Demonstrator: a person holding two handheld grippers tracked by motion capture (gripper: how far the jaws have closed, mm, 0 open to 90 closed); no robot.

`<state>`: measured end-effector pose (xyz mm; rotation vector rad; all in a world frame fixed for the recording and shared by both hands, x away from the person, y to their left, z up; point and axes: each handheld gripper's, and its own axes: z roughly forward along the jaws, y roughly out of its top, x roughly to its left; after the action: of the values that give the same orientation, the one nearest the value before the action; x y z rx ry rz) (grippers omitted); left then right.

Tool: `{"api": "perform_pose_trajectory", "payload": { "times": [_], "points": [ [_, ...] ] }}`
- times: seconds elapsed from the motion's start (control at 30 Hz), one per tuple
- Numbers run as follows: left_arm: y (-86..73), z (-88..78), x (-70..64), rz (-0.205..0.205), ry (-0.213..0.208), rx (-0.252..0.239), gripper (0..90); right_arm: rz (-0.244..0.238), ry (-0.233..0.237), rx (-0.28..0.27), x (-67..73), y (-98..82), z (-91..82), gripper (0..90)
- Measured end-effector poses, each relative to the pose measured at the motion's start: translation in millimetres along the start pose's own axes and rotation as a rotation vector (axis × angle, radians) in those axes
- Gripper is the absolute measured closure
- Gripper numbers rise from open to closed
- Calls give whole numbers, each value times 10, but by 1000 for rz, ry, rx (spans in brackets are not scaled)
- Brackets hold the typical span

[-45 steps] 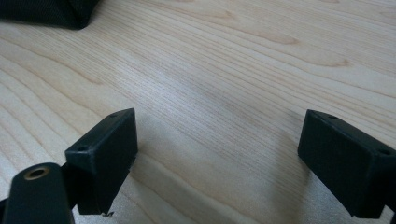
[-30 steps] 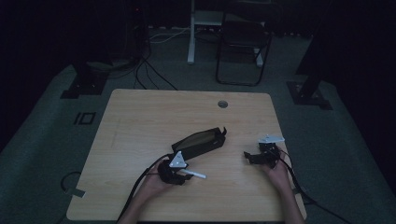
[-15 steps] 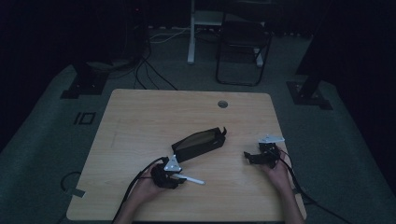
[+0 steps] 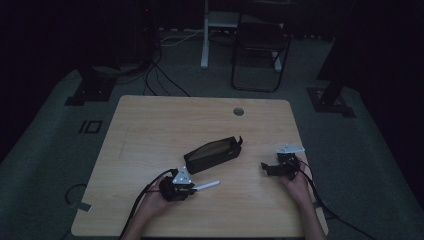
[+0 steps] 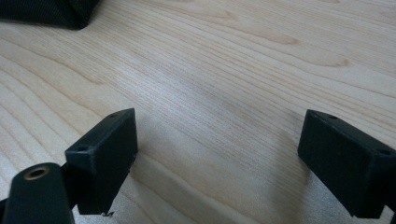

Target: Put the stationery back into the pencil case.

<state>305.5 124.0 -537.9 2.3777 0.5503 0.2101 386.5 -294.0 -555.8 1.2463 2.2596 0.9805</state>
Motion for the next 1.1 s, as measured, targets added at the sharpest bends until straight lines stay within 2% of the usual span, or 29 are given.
{"api": "perform_pose_trajectory", "payload": {
  "times": [0.4,1.1],
  "points": [
    [10,32,-1,-35,0,-23,783,0,0,0,0,0,0,120],
    [34,59,-48,-24,12,-35,785,0,0,1,0,0,0,120]
  ]
}}
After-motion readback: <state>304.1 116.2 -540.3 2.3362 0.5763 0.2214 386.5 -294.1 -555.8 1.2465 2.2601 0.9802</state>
